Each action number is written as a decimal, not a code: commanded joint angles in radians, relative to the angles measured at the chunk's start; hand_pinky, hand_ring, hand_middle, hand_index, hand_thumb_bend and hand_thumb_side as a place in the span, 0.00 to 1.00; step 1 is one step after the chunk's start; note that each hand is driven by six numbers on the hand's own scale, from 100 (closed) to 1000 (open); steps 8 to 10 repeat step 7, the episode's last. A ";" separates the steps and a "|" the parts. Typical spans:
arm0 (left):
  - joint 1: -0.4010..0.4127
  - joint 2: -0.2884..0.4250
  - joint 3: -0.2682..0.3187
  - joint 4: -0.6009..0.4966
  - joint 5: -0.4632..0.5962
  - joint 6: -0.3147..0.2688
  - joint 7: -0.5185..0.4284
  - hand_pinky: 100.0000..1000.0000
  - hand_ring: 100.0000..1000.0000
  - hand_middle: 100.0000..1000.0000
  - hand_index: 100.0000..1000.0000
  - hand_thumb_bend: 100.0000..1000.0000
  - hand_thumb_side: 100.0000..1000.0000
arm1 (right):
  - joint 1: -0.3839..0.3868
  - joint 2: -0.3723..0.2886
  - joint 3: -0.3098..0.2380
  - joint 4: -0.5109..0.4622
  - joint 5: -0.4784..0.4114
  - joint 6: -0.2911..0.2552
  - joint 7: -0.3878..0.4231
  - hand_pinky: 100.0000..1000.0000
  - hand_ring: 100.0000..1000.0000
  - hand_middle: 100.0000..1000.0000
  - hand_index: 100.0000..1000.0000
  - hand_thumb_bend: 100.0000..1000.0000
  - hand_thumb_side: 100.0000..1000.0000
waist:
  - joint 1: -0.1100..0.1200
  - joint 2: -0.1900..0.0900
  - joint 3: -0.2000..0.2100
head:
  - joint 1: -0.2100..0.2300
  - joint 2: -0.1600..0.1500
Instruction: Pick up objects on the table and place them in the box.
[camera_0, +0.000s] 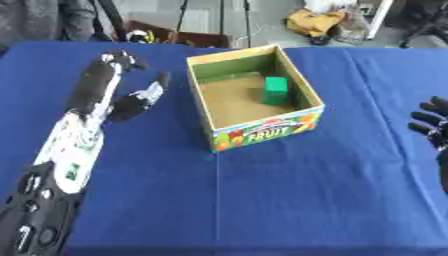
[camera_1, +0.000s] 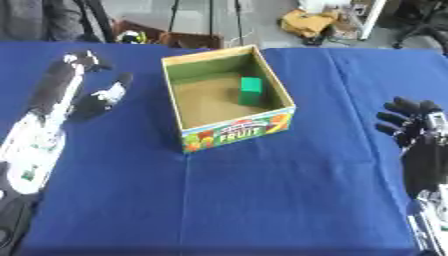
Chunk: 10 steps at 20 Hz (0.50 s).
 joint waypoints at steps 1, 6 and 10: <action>0.009 0.023 0.013 -0.085 0.053 0.051 -0.016 0.63 0.59 0.55 0.62 0.57 0.90 | -0.007 -0.027 -0.011 -0.011 0.004 -0.002 -0.004 0.72 0.73 0.70 0.80 0.00 1.00 | 0.001 -0.014 0.000 | -0.003 0.002; 0.044 0.104 0.039 -0.120 0.609 0.081 -0.023 0.62 0.58 0.55 0.62 0.58 0.92 | -0.008 -0.028 -0.011 -0.011 0.005 -0.002 -0.004 0.72 0.73 0.70 0.80 0.00 1.00 | 0.001 -0.013 0.003 | -0.004 -0.002; 0.050 0.131 0.046 -0.114 0.770 0.076 -0.022 0.62 0.58 0.55 0.62 0.58 0.93 | -0.008 -0.028 -0.011 -0.011 0.005 -0.002 -0.004 0.72 0.73 0.70 0.80 0.00 1.00 | 0.001 -0.012 0.003 | -0.006 -0.002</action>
